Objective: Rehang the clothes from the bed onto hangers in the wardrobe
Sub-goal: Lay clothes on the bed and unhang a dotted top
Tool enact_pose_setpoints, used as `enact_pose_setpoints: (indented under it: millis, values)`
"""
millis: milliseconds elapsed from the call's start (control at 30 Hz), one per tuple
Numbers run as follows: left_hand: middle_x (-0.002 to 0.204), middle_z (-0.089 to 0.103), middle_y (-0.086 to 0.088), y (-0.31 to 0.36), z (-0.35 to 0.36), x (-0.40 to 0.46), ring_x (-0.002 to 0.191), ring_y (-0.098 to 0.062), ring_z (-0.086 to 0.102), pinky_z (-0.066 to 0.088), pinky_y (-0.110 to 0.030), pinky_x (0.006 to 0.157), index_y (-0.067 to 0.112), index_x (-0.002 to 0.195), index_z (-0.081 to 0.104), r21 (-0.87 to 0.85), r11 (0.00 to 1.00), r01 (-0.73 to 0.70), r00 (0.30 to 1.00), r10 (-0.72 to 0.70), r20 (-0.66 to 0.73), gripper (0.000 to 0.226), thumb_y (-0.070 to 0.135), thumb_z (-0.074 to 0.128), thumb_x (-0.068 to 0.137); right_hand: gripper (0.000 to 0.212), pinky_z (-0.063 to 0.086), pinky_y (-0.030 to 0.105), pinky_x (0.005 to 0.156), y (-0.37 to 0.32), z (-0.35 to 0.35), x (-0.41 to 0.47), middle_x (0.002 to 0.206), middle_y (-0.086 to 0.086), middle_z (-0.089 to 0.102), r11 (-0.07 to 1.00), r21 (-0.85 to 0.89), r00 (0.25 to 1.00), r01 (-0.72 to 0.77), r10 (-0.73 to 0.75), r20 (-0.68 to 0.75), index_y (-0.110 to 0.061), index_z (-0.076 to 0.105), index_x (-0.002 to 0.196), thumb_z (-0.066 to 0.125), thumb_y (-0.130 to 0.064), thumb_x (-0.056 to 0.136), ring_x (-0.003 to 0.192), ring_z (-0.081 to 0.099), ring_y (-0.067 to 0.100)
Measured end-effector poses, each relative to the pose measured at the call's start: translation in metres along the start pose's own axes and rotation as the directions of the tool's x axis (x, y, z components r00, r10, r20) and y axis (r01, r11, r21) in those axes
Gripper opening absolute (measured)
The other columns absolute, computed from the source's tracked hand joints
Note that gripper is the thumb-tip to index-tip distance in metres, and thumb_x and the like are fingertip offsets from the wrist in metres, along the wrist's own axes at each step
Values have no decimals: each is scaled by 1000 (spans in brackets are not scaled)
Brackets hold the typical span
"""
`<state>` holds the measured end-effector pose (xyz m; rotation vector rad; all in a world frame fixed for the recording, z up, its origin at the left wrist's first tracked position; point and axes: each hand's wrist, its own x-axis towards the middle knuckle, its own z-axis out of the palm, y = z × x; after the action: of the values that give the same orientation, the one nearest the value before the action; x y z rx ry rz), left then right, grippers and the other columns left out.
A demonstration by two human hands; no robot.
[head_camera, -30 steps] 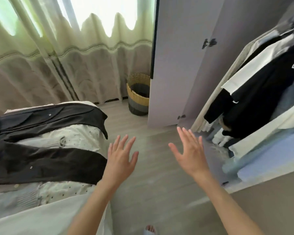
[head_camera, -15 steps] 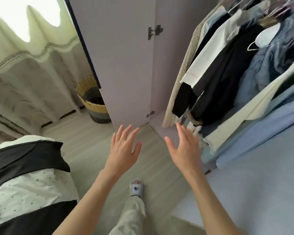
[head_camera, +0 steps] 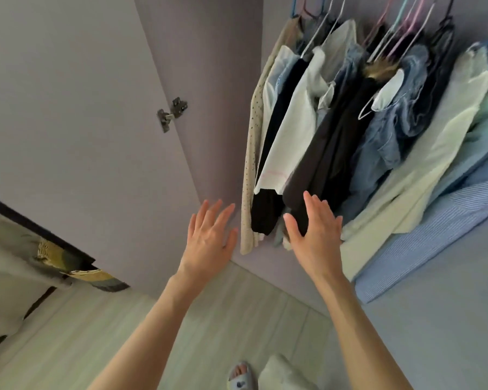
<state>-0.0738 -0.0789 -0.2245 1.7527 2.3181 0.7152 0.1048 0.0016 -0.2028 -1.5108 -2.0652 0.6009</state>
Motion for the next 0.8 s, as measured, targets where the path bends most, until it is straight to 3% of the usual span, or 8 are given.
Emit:
enact_pose_setpoints:
  millis: [133, 267, 333, 433, 567, 667, 800]
  values:
    - [150, 27, -8, -7, 6, 51, 142, -30, 12, 15, -47, 115, 18, 143, 33, -48, 999, 13, 998, -11, 56, 49, 26, 46, 96, 56, 5, 44, 115, -5, 2, 47, 150, 10, 31, 999, 26, 997, 46, -44, -66, -13, 32, 144, 48, -34, 94, 143, 17, 23]
    - [142, 40, -16, -9, 4, 117, 135, -36, 30, 31, -55, 106, 12, 138, 41, -89, 995, -53, 998, 51, -21, 47, 22, 50, 94, 48, 20, 36, 115, -13, 3, 105, 144, 11, 40, 983, 115, 980, 141, -123, -156, -9, 40, 139, 50, -24, 95, 139, 28, 22]
    - [142, 39, -14, -5, 2, 147, 134, -34, 31, 32, -54, 106, 13, 138, 41, -107, 993, -43, 998, 38, -46, 46, 23, 49, 94, 43, 25, 28, 112, -19, 3, 135, 141, 10, 44, 970, 129, 966, 207, -182, -186, -8, 44, 136, 50, -19, 95, 137, 32, 20]
    - [143, 37, -12, 3, 0, 189, 135, -30, 29, 28, -47, 110, 14, 139, 40, -127, 991, -47, 995, 35, -96, 46, 25, 48, 95, 41, 30, 37, 111, -29, -1, 183, 140, 11, 46, 946, 85, 936, 312, -291, -197, -8, 46, 135, 50, -16, 95, 136, 33, 22]
    - [142, 38, -12, 21, -14, 249, 134, -29, 31, 26, -42, 112, 12, 138, 40, -182, 981, -66, 986, 36, -160, 44, 27, 43, 96, 42, 24, 42, 113, -48, -12, 251, 138, 14, 47, 906, 4, 889, 424, -416, -191, -4, 48, 133, 40, -18, 94, 135, 34, 27]
    - [137, 43, -12, 31, -19, 281, 130, -29, 36, 29, -39, 110, 9, 135, 43, -200, 974, -110, 974, 65, -219, 42, 21, 47, 95, 40, 27, 50, 111, -56, -12, 288, 135, 17, 50, 906, -21, 886, 422, -418, -199, -1, 54, 127, 39, -16, 92, 132, 38, 32]
    - [129, 49, -11, 33, -13, 305, 121, -26, 45, 29, -23, 101, 7, 134, 45, -212, 968, -137, 975, 94, -202, 45, 25, 41, 92, 44, 22, 46, 109, -49, 5, 306, 134, 16, 51, 903, -133, 880, 409, -429, -206, -4, 58, 122, 38, -29, 92, 130, 42, 33]
